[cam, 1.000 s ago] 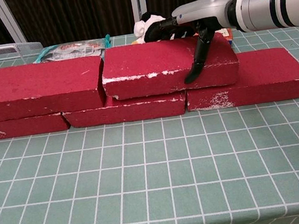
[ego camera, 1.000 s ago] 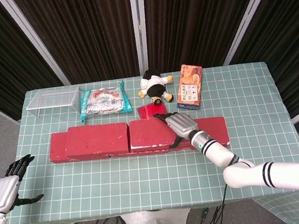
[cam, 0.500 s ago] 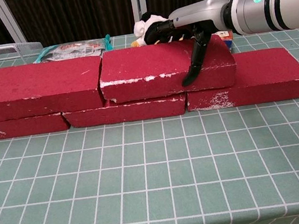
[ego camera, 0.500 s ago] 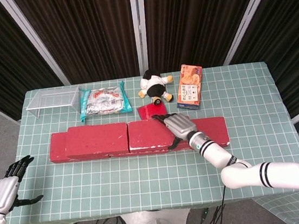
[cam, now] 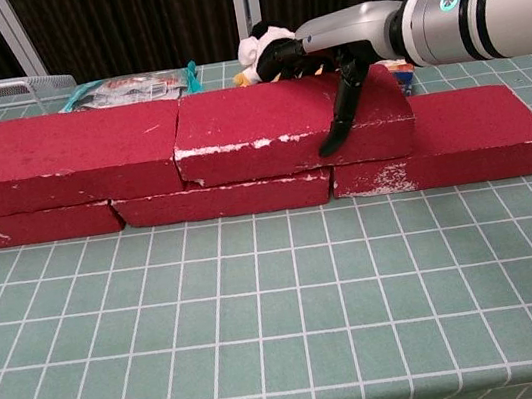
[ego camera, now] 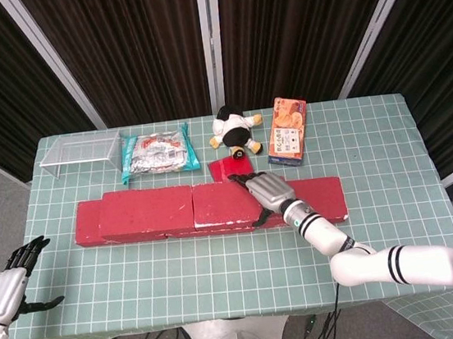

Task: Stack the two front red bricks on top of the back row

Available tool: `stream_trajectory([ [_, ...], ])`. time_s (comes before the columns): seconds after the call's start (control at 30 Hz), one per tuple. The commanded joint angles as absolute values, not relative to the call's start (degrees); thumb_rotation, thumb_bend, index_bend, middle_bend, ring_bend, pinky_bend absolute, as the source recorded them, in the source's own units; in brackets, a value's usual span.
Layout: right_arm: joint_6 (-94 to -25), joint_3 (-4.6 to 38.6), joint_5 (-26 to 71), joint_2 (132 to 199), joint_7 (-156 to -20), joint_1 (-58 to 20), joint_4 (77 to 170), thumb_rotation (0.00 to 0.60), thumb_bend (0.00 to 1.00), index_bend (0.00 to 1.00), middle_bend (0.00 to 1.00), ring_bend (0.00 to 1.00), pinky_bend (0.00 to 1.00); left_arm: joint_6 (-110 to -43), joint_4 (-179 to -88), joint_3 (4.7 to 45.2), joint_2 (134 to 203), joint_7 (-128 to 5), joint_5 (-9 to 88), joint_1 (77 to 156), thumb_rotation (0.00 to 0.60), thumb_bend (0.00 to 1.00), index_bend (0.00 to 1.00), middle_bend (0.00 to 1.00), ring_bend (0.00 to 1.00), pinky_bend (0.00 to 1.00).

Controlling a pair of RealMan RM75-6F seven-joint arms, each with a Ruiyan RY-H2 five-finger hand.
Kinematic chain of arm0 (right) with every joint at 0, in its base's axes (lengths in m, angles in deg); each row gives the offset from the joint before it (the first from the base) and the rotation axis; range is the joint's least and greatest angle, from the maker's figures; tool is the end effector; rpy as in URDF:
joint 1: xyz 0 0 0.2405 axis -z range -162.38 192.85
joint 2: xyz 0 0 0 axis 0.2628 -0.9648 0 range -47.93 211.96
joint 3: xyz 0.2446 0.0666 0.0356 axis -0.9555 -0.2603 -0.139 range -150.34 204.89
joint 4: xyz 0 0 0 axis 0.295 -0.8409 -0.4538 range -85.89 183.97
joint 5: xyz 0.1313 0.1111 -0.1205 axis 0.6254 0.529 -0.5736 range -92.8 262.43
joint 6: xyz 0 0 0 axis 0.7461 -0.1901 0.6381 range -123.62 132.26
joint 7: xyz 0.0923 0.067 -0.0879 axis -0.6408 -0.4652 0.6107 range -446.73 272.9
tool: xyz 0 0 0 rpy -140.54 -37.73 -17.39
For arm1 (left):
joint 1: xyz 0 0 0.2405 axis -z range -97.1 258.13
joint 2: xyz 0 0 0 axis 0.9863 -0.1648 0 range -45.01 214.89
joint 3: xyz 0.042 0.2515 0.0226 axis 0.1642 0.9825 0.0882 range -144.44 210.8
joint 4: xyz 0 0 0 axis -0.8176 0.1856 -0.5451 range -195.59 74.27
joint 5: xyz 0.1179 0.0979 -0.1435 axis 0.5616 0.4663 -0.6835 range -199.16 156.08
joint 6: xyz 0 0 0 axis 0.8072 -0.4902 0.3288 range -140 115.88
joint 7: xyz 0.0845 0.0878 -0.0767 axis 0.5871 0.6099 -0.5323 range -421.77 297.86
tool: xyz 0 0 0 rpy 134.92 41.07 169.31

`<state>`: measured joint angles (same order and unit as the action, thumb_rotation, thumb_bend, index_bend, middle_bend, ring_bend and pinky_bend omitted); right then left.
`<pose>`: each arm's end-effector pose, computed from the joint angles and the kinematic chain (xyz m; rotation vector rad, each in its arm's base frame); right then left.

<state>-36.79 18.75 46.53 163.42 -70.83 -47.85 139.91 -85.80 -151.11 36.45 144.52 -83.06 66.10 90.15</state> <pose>-0.0725 -0.3756 -0.0148 2.0222 -1.2282 0.8233 -0.3287 0.1812 0.1497 -1.4700 -1.2825 -0.9239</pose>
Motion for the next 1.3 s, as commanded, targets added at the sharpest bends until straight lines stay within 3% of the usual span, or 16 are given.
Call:
stream_trajectory([
  [0.03,-36.76,18.83,46.75,163.63,-70.62,-48.07,139.75,0.600,0.08,0.07,0.26,0.22,0.29,-85.64,-151.03,36.46,144.61,-83.10,66.05,90.20,0.600,0.03,0.07,0.00,0.00,0.00],
  [1.3,-37.34,18.44,47.69,164.69,-70.80,-48.53,139.08,0.600,0.08,0.07,0.24,0.22,0.29,-85.49,-150.14,36.46,144.67,-84.80,66.28,90.20,0.600,0.03,0.07,0.00,0.00,0.00],
])
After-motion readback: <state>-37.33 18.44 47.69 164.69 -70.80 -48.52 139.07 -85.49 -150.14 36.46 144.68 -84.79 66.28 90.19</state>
